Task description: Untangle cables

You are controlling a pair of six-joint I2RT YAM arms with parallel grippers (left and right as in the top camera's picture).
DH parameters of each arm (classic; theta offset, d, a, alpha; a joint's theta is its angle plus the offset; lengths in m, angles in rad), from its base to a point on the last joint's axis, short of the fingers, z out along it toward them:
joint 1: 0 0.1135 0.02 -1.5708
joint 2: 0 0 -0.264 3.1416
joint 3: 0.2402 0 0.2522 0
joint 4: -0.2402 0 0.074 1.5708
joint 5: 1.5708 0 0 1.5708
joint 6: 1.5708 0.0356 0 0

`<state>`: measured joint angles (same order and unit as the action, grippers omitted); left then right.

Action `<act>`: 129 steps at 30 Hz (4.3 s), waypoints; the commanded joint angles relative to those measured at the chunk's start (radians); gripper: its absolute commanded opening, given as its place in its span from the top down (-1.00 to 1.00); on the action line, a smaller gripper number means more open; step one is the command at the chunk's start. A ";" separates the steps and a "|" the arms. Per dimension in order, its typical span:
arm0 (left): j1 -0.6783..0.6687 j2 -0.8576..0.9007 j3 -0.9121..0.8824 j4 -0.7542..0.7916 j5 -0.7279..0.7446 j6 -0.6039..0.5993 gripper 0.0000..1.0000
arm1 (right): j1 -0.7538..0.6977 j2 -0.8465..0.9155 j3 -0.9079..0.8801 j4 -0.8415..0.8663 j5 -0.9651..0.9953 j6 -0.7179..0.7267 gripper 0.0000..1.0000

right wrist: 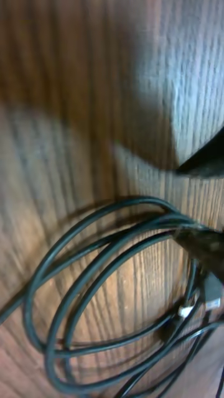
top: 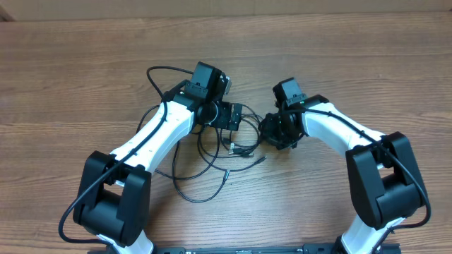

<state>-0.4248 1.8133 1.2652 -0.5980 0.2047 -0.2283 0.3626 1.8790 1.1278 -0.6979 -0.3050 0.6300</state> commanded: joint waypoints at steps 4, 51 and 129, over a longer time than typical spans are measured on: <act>-0.001 0.006 0.004 0.000 -0.006 0.015 -0.99 | 0.027 0.003 -0.028 0.013 -0.127 -0.035 0.92; 0.051 0.006 0.005 -0.058 -0.185 -0.112 -0.99 | 0.146 -0.074 0.037 0.032 -0.312 -0.109 0.93; -0.222 0.018 0.245 -0.283 -0.262 -0.314 0.92 | -0.284 -0.152 0.051 -0.164 0.132 -0.103 -1.00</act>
<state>-0.6865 1.9717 1.3899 -0.8181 -0.0841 -0.5728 0.0799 1.7363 1.1648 -0.8650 -0.1791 0.5236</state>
